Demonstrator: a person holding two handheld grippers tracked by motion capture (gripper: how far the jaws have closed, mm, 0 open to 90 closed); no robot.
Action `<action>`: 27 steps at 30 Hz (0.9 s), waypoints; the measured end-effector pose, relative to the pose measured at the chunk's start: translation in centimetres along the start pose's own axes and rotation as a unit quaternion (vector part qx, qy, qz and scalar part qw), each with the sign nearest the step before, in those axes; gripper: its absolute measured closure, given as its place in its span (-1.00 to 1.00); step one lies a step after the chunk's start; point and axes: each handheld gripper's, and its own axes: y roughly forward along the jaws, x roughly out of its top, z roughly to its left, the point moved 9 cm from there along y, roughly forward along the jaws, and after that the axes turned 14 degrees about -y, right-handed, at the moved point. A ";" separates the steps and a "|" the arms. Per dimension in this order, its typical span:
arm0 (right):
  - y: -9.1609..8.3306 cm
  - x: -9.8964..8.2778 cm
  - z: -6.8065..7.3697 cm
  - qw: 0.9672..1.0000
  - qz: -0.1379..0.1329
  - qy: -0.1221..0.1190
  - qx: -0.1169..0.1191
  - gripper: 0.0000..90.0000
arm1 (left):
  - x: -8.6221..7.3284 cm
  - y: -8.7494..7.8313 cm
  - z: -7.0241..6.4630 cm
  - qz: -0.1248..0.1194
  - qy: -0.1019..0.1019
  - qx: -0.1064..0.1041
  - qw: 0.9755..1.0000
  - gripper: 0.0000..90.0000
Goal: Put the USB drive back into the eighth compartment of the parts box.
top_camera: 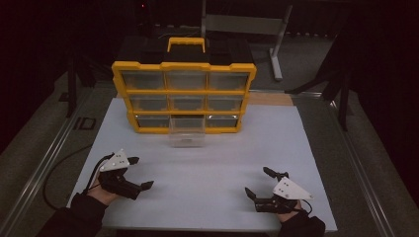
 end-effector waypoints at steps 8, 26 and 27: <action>0.0 0.0 0.0 1.000 0.001 0.000 0.000 -0.80 | -1.8 -0.1 0.4 -0.004 -0.018 -0.001 1.000 -0.99; 0.0 0.0 0.0 1.000 0.000 0.000 0.002 -0.80 | -4.4 -1.2 2.3 -0.011 -0.032 0.049 0.998 -0.99; 0.0 0.0 0.0 1.000 -0.001 0.002 0.001 -0.80 | -4.4 -1.4 2.3 -0.016 -0.035 0.049 0.998 -0.99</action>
